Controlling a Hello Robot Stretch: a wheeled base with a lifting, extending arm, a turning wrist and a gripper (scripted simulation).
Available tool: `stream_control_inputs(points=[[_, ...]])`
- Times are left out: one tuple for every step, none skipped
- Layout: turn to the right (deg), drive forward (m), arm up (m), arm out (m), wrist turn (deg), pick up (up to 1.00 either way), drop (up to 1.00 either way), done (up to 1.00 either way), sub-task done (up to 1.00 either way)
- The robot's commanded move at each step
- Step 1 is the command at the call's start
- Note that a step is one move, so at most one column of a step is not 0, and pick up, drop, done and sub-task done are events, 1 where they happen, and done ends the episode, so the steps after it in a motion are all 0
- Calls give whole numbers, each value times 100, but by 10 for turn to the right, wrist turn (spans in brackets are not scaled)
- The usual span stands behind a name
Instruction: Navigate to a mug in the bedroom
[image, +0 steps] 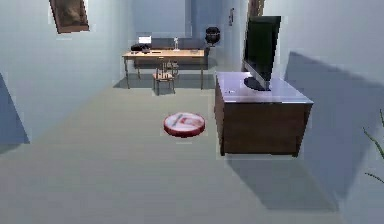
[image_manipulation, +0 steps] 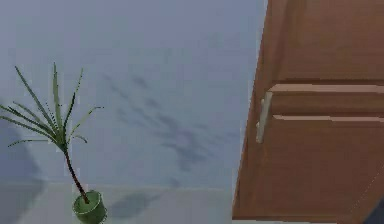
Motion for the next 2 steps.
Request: stream_control_inputs(points=[[-450, 0, 0, 0, 0, 0, 0, 0, 0], [-120, 0, 0, 0, 0, 0, 0, 0, 0]])
